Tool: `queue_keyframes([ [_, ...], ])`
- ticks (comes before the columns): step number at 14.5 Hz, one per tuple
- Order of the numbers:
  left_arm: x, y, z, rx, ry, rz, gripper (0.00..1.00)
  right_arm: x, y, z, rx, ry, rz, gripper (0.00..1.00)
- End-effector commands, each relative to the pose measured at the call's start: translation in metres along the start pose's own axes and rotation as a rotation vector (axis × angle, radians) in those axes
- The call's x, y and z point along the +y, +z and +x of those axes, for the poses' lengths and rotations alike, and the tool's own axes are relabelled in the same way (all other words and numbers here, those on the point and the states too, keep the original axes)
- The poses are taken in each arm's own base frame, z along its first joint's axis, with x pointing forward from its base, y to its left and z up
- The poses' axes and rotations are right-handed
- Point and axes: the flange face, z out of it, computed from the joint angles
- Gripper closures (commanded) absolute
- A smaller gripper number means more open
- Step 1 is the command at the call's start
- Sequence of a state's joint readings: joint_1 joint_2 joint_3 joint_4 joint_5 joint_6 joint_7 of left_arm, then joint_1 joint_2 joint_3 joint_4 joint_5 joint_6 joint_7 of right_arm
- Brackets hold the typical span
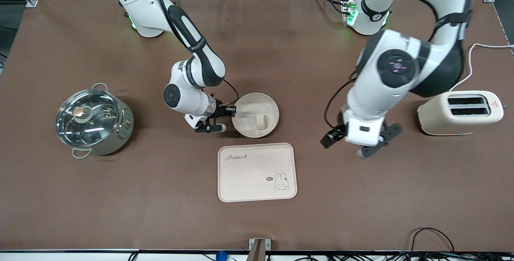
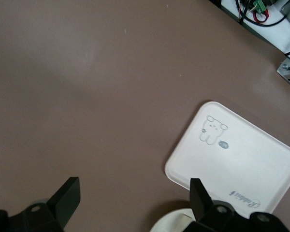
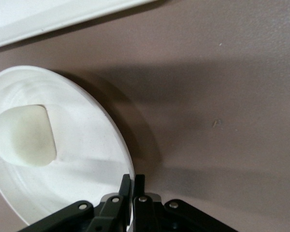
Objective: Place bun in plate and plate on tray
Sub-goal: 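Lift the plate with the right gripper while the left gripper withdraws, then carry the plate onto the tray and lower it with the right gripper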
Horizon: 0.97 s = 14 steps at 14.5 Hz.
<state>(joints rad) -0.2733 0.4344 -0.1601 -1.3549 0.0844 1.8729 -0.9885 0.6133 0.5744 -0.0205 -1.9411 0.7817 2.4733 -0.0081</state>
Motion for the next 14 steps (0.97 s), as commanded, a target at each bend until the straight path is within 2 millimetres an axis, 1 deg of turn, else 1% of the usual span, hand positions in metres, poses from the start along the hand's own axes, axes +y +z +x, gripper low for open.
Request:
queue_keyframes([
  [1, -0.029, -0.026, 0.021, 0.021, 0.070, 0.019, 0.00, -0.008, -0.022, -0.012, -0.003, -0.016, 0.035, 0.99],
  [2, -0.046, -0.038, 0.034, 0.025, 0.092, 0.024, 0.00, -0.014, -0.028, -0.014, -0.003, -0.027, 0.042, 0.99],
  [3, -0.059, -0.049, 0.043, 0.028, 0.126, 0.028, 0.00, -0.015, -0.030, -0.013, 0.001, -0.028, 0.043, 0.99],
  [4, -0.075, -0.059, 0.053, 0.028, 0.163, 0.035, 0.00, -0.015, -0.032, -0.009, 0.010, -0.027, 0.047, 0.99],
  [5, -0.093, -0.073, 0.062, 0.027, 0.200, 0.045, 0.00, -0.017, -0.039, -0.002, 0.023, -0.025, 0.057, 0.99],
  [6, -0.106, -0.085, 0.065, 0.023, 0.233, 0.055, 0.00, -0.028, -0.051, 0.010, 0.048, -0.034, 0.078, 0.99],
  [7, -0.124, -0.099, 0.069, 0.014, 0.256, 0.070, 0.00, -0.030, -0.051, 0.024, 0.045, -0.023, 0.089, 0.99],
  [9, -0.144, -0.125, 0.065, 0.001, 0.339, 0.087, 0.00, -0.043, -0.041, 0.056, -0.018, -0.034, 0.119, 0.99],
  [10, -0.158, -0.141, 0.066, 0.010, 0.373, 0.087, 0.00, -0.052, -0.042, 0.070, -0.026, -0.026, 0.129, 0.99],
  [11, -0.172, -0.150, 0.069, 0.004, 0.413, 0.089, 0.00, -0.055, -0.037, 0.081, -0.020, -0.017, 0.126, 1.00],
  [13, -0.191, -0.166, 0.063, -0.011, 0.492, 0.099, 0.00, -0.053, -0.034, 0.101, 0.001, -0.017, 0.117, 1.00],
  [14, -0.203, -0.172, 0.057, -0.010, 0.496, 0.100, 0.00, -0.044, -0.030, 0.115, 0.012, 0.002, 0.102, 1.00],
])
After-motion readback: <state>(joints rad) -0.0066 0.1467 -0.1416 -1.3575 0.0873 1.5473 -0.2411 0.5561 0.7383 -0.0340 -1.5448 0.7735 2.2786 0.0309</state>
